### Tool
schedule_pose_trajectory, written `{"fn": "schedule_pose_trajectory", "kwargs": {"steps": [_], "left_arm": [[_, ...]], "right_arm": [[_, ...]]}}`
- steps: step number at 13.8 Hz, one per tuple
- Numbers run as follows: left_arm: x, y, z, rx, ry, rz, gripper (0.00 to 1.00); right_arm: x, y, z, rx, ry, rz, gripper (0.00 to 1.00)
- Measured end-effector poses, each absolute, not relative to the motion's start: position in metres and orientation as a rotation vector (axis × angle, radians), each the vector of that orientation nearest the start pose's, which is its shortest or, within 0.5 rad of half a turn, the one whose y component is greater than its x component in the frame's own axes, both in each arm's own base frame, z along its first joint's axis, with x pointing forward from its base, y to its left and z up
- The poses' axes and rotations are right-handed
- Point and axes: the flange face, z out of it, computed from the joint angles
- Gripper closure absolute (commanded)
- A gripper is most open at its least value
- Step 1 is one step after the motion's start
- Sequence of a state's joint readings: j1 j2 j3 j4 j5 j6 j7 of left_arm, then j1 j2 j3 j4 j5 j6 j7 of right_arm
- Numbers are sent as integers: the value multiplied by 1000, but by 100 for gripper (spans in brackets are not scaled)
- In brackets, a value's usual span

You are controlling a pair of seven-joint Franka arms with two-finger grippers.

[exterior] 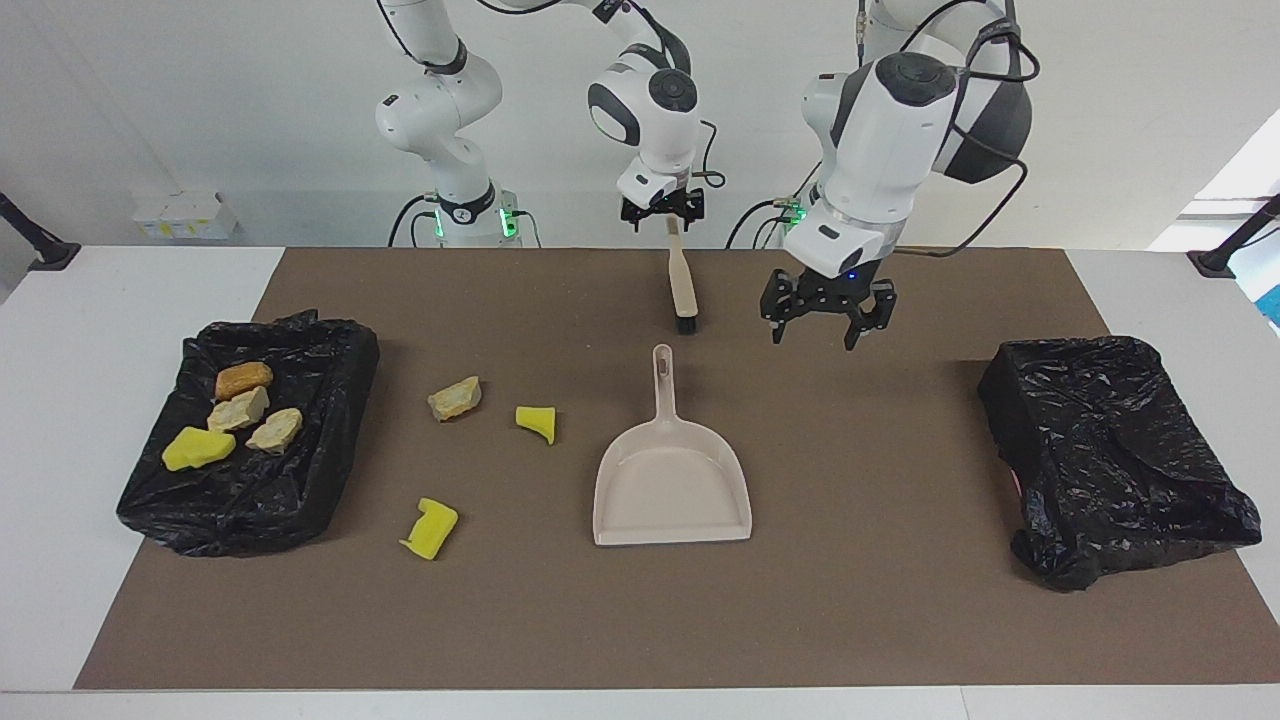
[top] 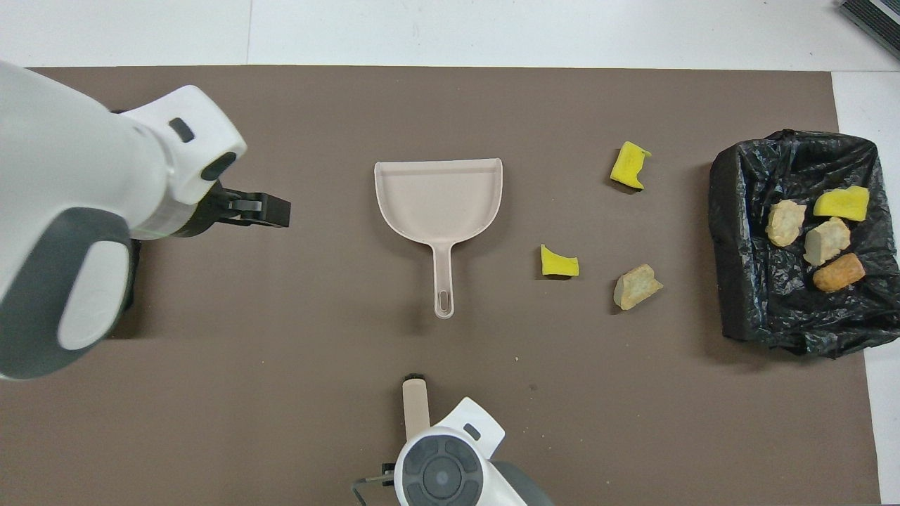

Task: Sweep and dump trash in bin
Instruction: 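Grasp the dustpan handle with the left gripper while the right gripper withdraws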

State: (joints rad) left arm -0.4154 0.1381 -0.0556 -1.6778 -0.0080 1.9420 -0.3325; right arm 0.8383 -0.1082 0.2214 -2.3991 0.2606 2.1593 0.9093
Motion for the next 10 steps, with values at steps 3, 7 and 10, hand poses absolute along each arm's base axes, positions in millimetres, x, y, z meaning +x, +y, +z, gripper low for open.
{"fn": "schedule_pose_trajectory", "kwargs": {"steps": [3, 7, 10], "left_arm": [[542, -346, 470, -3211, 162, -153, 0], [529, -389, 413, -3208, 210, -118, 0], [519, -396, 394, -3217, 204, -133, 0]], "right_arm": [[199, 419, 339, -3109, 35, 297, 3], [193, 420, 335, -3108, 30, 290, 26], [195, 421, 335, -3099, 34, 279, 42]]}}
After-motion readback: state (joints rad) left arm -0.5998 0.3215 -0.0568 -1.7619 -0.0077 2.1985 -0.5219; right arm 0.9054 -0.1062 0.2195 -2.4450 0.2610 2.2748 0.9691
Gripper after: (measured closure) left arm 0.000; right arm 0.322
